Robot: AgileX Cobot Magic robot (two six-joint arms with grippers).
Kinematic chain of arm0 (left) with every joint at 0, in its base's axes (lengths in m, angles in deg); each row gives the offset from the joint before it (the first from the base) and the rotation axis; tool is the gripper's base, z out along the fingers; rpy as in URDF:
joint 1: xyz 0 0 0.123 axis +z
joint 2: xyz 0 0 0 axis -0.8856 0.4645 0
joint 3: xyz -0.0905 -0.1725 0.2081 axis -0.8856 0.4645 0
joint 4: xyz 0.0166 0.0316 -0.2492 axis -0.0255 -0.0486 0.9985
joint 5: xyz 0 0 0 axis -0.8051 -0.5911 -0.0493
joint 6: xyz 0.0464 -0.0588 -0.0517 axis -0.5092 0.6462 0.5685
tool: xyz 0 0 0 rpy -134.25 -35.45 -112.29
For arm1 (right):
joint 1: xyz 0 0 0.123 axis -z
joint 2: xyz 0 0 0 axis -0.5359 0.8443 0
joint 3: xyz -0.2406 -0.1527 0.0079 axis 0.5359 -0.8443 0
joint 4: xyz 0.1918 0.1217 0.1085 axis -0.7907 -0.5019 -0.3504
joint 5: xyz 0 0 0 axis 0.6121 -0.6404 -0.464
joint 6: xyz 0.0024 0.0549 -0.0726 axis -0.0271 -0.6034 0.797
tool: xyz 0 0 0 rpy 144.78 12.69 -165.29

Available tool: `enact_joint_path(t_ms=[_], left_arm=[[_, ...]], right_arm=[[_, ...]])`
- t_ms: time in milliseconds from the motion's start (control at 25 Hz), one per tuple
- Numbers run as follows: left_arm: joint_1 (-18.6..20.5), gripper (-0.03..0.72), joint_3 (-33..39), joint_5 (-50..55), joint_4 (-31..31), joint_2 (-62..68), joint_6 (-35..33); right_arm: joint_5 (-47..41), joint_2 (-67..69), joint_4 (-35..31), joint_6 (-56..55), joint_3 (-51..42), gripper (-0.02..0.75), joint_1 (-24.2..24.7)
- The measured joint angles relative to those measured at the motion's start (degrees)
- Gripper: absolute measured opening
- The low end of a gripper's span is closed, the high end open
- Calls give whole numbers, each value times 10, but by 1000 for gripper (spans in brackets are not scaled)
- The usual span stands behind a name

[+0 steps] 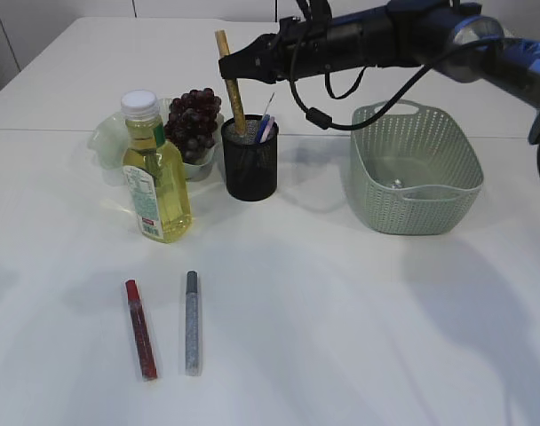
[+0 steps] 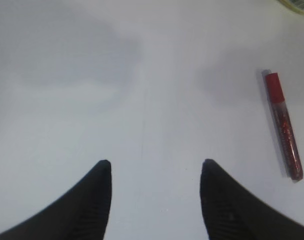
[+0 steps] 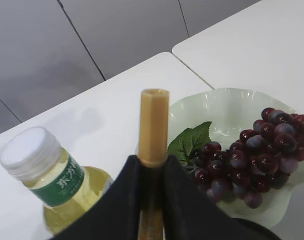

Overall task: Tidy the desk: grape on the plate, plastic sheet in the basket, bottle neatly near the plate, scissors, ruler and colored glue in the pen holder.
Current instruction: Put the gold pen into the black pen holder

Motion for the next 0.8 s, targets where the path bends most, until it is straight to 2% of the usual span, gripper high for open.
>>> enact_joint_path(t_ms=[280,400,600,800], left_arm=[[0,415,0,21,0,0,0],[0,415,0,22,0,0,0],[0,415,0,22,0,0,0],[0,415,0,23,-1,0,0]], right_arm=[[11,42,-123,136,11,100,0],[23,42,-152,178,14,100,0],[40,42,-150,196,14,102,0],[40,42,-79,198,15,129,0]])
